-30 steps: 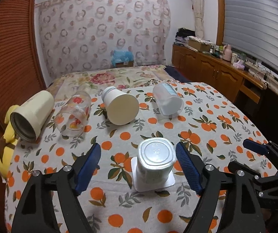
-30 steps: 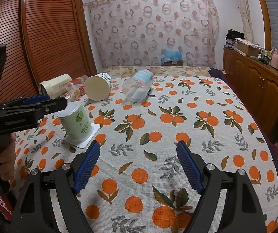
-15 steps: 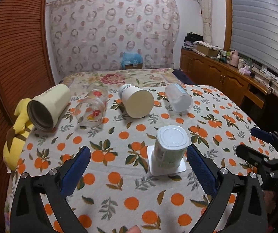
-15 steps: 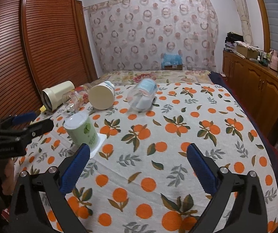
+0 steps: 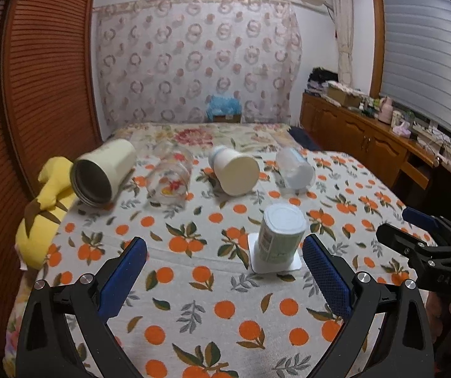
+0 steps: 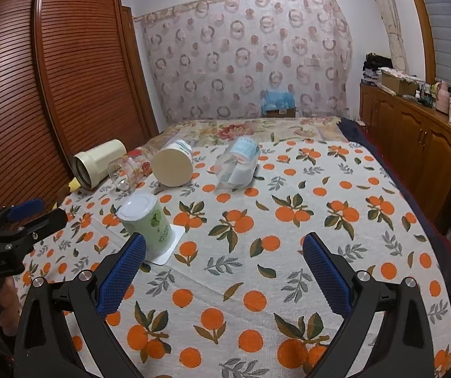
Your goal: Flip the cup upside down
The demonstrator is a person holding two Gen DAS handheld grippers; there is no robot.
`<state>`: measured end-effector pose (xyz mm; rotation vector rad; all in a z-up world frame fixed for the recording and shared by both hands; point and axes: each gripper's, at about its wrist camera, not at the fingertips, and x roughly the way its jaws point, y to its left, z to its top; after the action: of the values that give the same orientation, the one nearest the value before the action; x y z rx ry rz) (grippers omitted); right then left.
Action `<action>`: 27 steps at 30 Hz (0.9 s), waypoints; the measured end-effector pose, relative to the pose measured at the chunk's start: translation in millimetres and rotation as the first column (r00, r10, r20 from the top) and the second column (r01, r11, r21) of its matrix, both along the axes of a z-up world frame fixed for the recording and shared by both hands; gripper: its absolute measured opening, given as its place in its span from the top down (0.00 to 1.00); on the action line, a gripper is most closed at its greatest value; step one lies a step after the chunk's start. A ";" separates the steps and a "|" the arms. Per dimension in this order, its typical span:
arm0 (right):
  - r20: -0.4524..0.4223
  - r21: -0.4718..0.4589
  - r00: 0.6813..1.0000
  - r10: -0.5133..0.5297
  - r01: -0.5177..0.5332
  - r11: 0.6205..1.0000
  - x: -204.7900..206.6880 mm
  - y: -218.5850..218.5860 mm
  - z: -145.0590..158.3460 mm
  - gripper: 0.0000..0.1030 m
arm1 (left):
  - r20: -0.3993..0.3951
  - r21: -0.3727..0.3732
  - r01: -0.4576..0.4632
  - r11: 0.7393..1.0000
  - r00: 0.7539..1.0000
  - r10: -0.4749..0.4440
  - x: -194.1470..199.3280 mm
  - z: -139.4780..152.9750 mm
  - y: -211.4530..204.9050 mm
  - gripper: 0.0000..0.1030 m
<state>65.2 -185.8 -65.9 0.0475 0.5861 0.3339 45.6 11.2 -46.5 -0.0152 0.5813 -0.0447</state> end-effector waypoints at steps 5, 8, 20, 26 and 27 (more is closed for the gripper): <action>0.056 0.002 0.998 -0.003 0.003 1.000 -12.3 0.2 17.0 0.02 | 0.044 0.002 -0.012 1.000 0.999 0.012 -9.5 13.8 1.9 0.07; 0.085 0.002 0.996 -0.001 0.001 1.000 -18.8 0.2 25.3 0.02 | 0.070 0.010 -0.021 1.000 0.997 0.020 -16.1 21.7 1.4 0.07; 0.167 0.019 0.986 -0.017 0.014 1.000 -41.9 -5.4 46.9 0.02 | 0.124 0.017 -0.029 0.999 0.992 0.026 -39.3 39.6 -0.3 0.07; 0.177 0.028 0.984 -0.023 0.019 0.999 -45.6 -8.9 48.1 0.02 | 0.128 0.016 -0.030 0.999 0.991 0.028 -42.5 39.7 0.0 0.07; 0.177 0.026 0.984 -0.023 0.019 0.999 -45.7 -8.9 48.0 0.02 | 0.128 0.015 -0.031 0.999 0.991 0.028 -43.4 39.7 0.3 0.07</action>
<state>19.5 -194.6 -17.9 0.0469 0.4050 0.3212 2.2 11.4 -6.8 -0.0048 0.4530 -0.0120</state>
